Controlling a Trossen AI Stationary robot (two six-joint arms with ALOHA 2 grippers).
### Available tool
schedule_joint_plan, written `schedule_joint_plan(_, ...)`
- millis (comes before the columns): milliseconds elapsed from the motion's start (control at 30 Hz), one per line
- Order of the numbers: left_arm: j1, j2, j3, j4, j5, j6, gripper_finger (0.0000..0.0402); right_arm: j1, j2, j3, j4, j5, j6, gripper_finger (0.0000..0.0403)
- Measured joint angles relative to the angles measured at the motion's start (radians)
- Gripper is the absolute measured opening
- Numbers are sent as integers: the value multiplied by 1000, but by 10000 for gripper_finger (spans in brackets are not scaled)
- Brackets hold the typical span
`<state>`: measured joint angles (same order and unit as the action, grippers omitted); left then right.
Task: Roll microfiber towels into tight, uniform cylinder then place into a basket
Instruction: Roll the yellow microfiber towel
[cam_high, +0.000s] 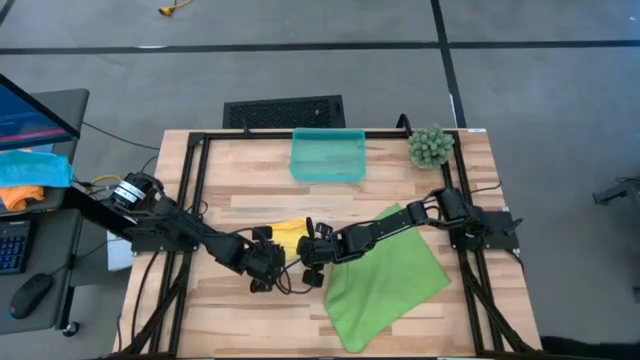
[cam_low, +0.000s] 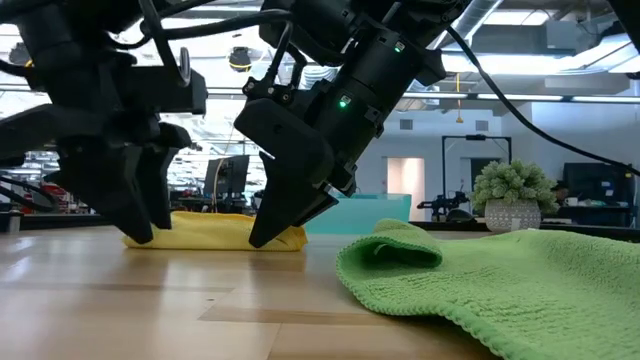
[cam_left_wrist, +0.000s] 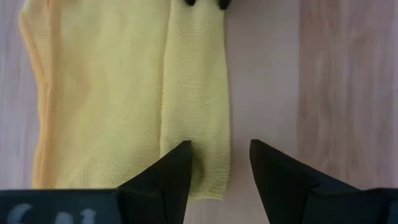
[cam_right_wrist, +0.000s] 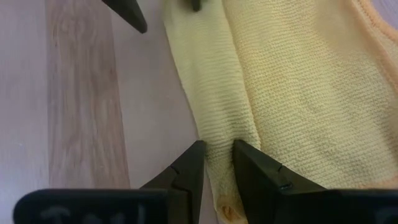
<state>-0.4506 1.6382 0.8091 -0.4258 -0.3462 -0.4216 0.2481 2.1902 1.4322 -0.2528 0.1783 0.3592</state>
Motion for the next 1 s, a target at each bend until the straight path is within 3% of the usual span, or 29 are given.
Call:
schedule_joint_plan(700, 1, -5, -100, 100, 9, -141, 157, 0, -10, 1, -4, -10, -68, 111)
schedule_joint_plan(1000, 1, -5, -104, 105, 23, -150, 157, 5, -65, 4, -96, -20, -107, 111)
